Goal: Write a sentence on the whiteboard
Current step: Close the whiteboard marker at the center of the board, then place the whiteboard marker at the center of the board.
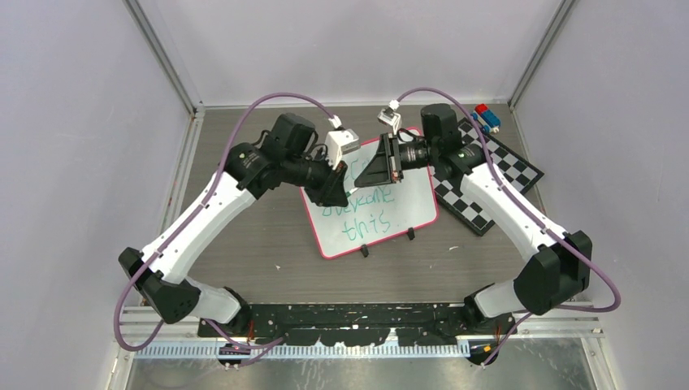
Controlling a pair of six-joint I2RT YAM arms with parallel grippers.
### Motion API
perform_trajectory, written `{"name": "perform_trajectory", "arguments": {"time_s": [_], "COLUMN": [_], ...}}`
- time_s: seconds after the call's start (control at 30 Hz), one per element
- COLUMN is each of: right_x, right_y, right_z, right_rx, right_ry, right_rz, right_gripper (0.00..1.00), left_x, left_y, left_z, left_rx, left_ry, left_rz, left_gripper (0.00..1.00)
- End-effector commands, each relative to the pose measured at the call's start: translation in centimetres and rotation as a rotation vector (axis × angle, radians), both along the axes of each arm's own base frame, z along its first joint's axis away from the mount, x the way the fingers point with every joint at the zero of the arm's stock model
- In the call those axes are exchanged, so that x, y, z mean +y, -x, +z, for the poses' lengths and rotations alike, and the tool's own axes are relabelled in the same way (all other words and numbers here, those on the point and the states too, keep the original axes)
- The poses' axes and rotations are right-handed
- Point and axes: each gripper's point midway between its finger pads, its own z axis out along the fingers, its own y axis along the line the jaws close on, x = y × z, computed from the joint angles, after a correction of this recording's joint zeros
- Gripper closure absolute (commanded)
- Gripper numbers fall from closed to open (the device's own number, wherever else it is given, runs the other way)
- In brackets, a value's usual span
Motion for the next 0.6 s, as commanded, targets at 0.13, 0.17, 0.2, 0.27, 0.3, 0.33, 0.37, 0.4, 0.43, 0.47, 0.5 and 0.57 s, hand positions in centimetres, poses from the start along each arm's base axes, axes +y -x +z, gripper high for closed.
{"name": "perform_trajectory", "arguments": {"time_s": [0.13,0.17,0.2,0.27,0.3,0.33,0.37,0.4,0.43,0.47,0.5,0.57], "right_x": [-0.4,-0.9,-1.4,-2.6,-3.3,-3.9,-4.7,-5.4,-6.2,-7.0,-8.1,-9.9], "right_y": [-1.1,-1.7,-2.4,-3.4,-4.0,-4.5,-5.1,-5.7,-6.3,-6.9,-7.6,-8.5], "right_z": [1.4,2.0,2.4,3.8,4.2,5.0,5.6,6.2,6.6,6.8,6.9,6.7], "right_rx": [-0.086,-0.095,-0.103,-0.134,-0.145,-0.166,-0.181,-0.195,-0.207,-0.214,-0.219,-0.229], "right_ry": [0.056,0.052,0.048,0.033,0.030,0.023,0.018,0.015,0.013,0.014,0.016,0.029], "right_rz": [-0.015,-0.037,-0.060,-0.103,-0.127,-0.150,-0.177,-0.200,-0.228,-0.255,-0.287,-0.333], "right_gripper": [0.68,0.60,0.54,0.40,0.35,0.31,0.28,0.27,0.27,0.26,0.25,0.24], "left_x": [-0.6,-0.1,0.6,1.9,2.5,3.2,4.0,5.0,6.2,7.4,8.7,11.8], "left_y": [-3.3,-3.8,-4.3,-5.1,-5.5,-6.0,-6.5,-7.3,-8.2,-9.0,-9.8,-11.3], "left_z": [4.8,4.7,4.6,4.7,4.8,5.0,5.2,5.5,5.7,5.9,5.9,5.7], "left_rx": [-0.195,-0.176,-0.156,-0.126,-0.121,-0.120,-0.126,-0.133,-0.136,-0.137,-0.135,-0.136], "left_ry": [0.141,0.146,0.151,0.171,0.182,0.193,0.202,0.205,0.209,0.213,0.214,0.207], "left_rz": [0.030,0.054,0.082,0.133,0.153,0.178,0.203,0.243,0.287,0.333,0.373,0.461], "left_gripper": [1.00,1.00,1.00,1.00,1.00,1.00,1.00,1.00,1.00,1.00,1.00,1.00]}}
